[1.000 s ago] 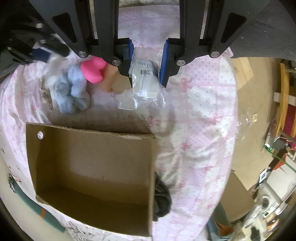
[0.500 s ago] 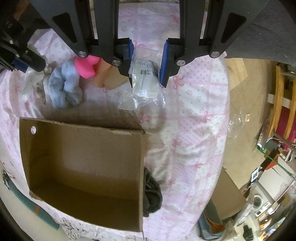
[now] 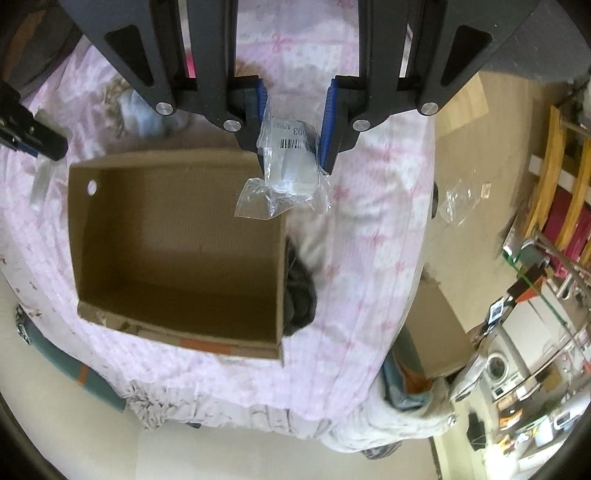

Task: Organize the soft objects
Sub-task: 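Grasp the white sock with the right gripper while the left gripper lifts the bag, then carry the sock over the box with the right gripper while the left gripper drops the bag inside, then open the right gripper to drop the white sock into the box, then lower the left gripper and grasp the tan cone-shaped piece, then grasp the pink sponge with the right gripper and lift it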

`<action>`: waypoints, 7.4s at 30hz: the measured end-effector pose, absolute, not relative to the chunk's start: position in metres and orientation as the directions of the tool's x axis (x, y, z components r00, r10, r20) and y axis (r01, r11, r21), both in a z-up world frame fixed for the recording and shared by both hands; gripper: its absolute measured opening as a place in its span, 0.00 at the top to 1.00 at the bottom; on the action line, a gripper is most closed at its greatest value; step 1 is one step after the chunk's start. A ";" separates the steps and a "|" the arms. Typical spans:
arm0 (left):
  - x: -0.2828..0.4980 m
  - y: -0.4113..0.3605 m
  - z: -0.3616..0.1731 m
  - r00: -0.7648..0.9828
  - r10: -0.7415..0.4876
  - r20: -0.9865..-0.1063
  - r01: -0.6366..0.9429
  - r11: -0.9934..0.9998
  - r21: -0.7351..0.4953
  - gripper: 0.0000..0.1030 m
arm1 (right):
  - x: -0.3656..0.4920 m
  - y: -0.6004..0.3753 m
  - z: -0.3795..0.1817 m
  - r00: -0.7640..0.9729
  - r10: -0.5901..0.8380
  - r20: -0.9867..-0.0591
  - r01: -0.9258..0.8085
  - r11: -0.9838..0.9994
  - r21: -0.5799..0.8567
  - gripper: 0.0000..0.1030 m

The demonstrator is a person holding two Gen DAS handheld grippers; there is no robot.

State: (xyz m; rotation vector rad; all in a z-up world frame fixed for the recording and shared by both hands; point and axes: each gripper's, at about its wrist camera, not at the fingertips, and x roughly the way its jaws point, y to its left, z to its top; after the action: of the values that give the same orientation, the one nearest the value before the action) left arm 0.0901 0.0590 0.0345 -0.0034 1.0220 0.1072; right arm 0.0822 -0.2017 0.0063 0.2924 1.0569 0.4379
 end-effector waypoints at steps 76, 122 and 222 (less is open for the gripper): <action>0.158 0.020 -0.014 0.545 0.018 -0.838 0.039 0.998 0.046 0.40 | 0.149 -0.210 -0.046 0.409 0.311 -0.858 -0.099 0.950 0.297 0.71; 0.088 0.066 0.017 0.591 0.048 -0.805 -0.104 0.994 -0.018 0.40 | 0.112 -0.234 -0.010 0.557 0.265 -0.787 -0.064 0.958 0.278 0.08; 0.085 0.068 -0.064 0.257 -0.118 -0.959 -0.138 0.978 -0.157 0.90 | 0.073 -0.152 -0.062 0.158 0.542 -0.825 -0.171 0.838 0.518 0.79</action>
State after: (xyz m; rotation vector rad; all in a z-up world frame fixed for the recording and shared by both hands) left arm 0.0848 0.0681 -0.0641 -0.2265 1.3141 0.0143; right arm 0.0729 -0.1519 -0.0621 0.3363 1.3200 0.5237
